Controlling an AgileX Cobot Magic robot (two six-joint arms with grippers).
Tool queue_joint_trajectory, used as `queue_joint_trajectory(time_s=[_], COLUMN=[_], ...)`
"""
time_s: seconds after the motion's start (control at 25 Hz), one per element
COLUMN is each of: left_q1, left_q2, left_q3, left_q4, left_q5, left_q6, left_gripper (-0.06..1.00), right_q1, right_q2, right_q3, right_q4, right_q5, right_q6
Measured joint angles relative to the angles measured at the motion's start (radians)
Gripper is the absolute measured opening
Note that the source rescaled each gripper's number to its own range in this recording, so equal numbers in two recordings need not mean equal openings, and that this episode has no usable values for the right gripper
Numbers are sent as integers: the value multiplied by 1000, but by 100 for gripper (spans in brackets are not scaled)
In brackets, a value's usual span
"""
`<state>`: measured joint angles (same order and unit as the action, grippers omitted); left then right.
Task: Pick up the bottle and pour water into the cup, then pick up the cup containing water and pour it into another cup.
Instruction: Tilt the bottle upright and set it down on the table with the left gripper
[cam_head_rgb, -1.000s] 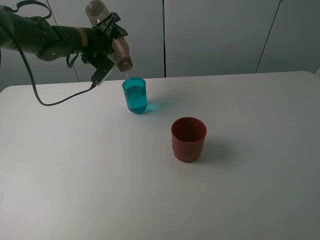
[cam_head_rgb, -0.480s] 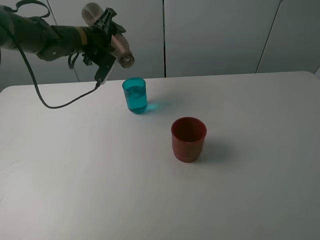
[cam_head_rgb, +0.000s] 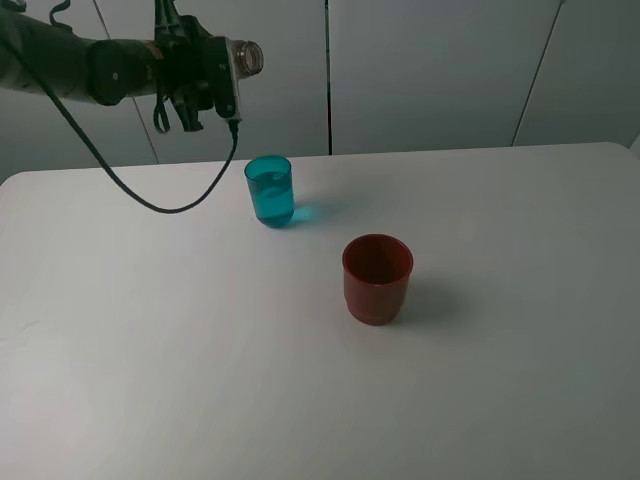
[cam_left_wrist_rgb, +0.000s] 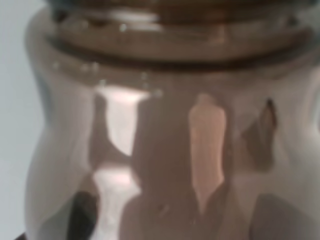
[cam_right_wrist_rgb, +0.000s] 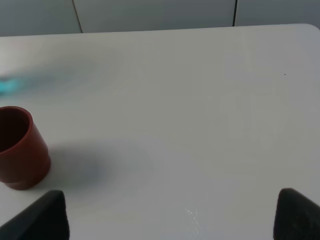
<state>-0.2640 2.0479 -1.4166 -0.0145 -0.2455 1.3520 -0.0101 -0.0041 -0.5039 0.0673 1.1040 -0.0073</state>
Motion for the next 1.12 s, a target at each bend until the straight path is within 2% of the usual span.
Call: queue_joint_trajectory(time_s=[0.36, 0.52, 0.76, 1.12], left_q1=[-2, -2, 19, 93], left_q2=[-138, -196, -296, -509], left_q3=[0, 0, 50, 302], left_q4=[-542, -719, -868, -896], left_q5=[127, 166, 197, 156], left_q6=[-7, -9, -20, -128], left_gripper=[1, 1, 1, 1], right_q1=[0, 0, 0, 0], right_q2=[0, 0, 0, 0], right_q3=[0, 0, 0, 0], right_q4=[0, 0, 0, 0], right_q5=[0, 0, 0, 0], right_q6=[0, 0, 0, 0])
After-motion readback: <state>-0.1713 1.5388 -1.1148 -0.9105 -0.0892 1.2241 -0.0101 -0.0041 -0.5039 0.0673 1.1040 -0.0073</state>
